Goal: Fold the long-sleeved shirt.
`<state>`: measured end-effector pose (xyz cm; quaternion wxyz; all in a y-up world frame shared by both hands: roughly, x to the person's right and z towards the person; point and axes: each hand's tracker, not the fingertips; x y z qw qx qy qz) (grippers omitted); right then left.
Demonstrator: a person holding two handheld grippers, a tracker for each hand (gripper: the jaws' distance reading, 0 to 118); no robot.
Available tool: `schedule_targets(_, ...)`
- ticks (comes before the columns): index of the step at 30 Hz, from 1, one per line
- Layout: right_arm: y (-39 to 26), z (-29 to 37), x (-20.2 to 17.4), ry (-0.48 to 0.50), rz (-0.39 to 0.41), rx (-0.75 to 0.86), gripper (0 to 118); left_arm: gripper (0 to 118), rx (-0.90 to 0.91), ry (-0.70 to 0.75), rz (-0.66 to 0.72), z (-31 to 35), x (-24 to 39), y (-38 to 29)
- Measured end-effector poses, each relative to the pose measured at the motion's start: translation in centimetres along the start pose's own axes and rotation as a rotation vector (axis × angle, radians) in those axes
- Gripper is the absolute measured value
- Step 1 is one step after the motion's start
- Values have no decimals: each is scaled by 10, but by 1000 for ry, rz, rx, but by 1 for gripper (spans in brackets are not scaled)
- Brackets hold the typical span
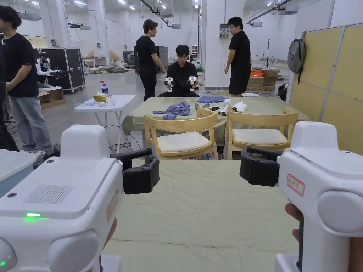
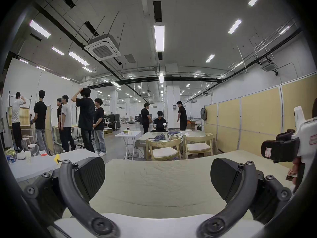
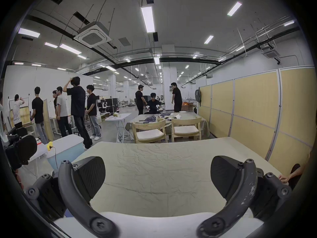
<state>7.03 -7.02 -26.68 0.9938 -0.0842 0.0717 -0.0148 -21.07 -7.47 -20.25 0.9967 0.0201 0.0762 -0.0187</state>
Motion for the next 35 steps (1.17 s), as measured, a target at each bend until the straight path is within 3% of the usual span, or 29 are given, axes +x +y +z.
schedule_targets(35,-1,-2,5,-17,-12,-18,118,118,-5,-19,-11,2,3,4)
